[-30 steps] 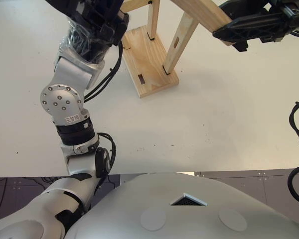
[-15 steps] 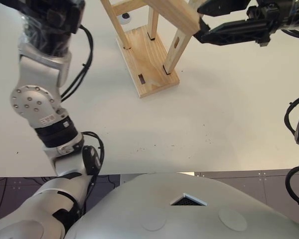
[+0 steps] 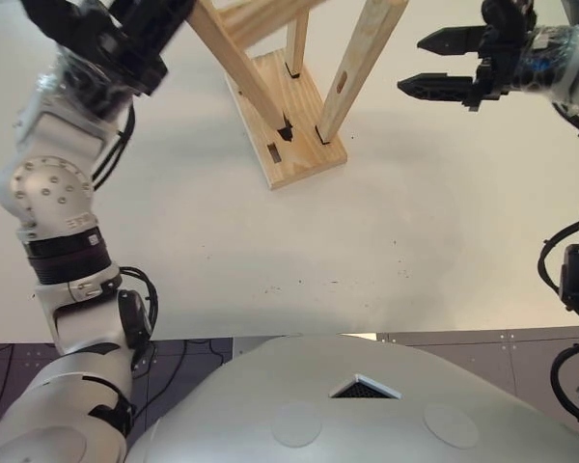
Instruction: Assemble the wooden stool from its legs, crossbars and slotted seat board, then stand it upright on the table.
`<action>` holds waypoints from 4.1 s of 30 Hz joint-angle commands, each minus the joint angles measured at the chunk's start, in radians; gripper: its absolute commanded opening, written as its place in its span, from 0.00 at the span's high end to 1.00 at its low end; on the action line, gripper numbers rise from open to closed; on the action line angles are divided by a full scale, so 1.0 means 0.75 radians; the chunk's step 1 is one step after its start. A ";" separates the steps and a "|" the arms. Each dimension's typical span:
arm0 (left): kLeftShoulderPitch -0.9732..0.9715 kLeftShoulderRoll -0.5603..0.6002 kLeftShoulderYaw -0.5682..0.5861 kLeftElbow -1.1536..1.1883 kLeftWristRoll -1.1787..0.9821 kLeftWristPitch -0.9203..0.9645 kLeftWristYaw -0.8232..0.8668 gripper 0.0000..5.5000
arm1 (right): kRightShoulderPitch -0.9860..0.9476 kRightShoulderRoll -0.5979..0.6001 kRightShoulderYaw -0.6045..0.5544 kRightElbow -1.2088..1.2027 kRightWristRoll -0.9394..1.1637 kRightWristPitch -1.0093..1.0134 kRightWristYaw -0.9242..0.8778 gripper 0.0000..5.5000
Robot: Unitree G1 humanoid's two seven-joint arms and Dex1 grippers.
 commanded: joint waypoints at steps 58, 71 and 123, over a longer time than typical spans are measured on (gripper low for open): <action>0.231 -0.072 -0.251 0.167 0.572 -0.463 -0.154 0.62 | -0.285 0.348 -0.086 0.306 -0.115 0.005 -0.288 0.32; 0.282 0.077 -0.411 0.194 0.682 -0.341 -0.083 0.62 | -0.309 0.382 -0.100 0.258 -0.106 0.038 -0.336 0.32; 0.305 0.285 -0.620 0.193 0.560 -0.006 0.141 0.62 | 0.199 0.607 0.094 -0.794 0.256 0.797 -1.034 1.00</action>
